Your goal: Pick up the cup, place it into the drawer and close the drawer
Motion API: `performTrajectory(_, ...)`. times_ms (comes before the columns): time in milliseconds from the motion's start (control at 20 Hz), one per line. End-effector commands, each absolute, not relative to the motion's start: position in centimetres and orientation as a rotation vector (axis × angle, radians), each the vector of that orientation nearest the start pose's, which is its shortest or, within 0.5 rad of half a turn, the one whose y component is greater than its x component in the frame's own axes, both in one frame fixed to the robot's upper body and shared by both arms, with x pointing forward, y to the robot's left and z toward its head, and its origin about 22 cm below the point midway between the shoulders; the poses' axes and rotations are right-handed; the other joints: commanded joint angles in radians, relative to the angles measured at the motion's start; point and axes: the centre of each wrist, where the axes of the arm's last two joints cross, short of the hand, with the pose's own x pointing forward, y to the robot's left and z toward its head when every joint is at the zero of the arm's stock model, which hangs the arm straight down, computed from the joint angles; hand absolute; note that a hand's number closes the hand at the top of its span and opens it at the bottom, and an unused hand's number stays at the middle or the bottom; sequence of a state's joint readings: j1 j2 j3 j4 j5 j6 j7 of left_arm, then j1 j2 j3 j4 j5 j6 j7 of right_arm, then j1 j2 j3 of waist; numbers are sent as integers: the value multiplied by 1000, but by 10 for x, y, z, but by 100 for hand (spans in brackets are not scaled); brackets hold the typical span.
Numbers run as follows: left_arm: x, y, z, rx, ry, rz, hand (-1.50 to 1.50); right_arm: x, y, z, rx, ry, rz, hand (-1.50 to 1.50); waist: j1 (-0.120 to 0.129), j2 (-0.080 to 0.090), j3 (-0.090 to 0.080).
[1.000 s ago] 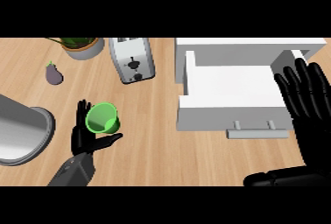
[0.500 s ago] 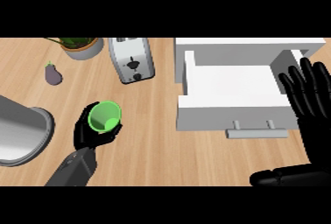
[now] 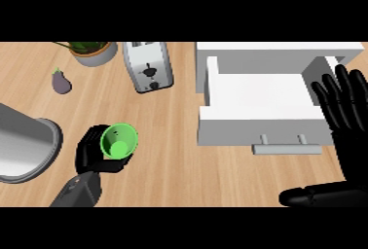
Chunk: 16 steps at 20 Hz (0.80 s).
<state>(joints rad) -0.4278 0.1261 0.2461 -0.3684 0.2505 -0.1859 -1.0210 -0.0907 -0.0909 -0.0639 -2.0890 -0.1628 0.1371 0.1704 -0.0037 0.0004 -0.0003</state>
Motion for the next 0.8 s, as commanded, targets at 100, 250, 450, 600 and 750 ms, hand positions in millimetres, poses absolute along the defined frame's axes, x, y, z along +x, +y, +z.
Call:
performTrajectory(100,258,282,-142,-89,-1962,303,150,207,-232,152,159,-1989,130,-150,7,-4,0)
performTrajectory(250,276,276,-128,-144,-2017,319,150,211,-242,140,152,-1991,138,-150,8,-4,1)
performTrajectory(450,288,269,-109,-242,-2049,262,150,214,-242,153,133,-1982,133,-150,9,-4,1)
performTrajectory(600,298,257,-84,-287,-2057,167,150,195,-246,147,135,-1982,127,-150,8,-7,2)
performTrajectory(750,302,243,-50,-344,-2051,124,150,210,-245,151,125,-1980,125,-150,19,-8,2)
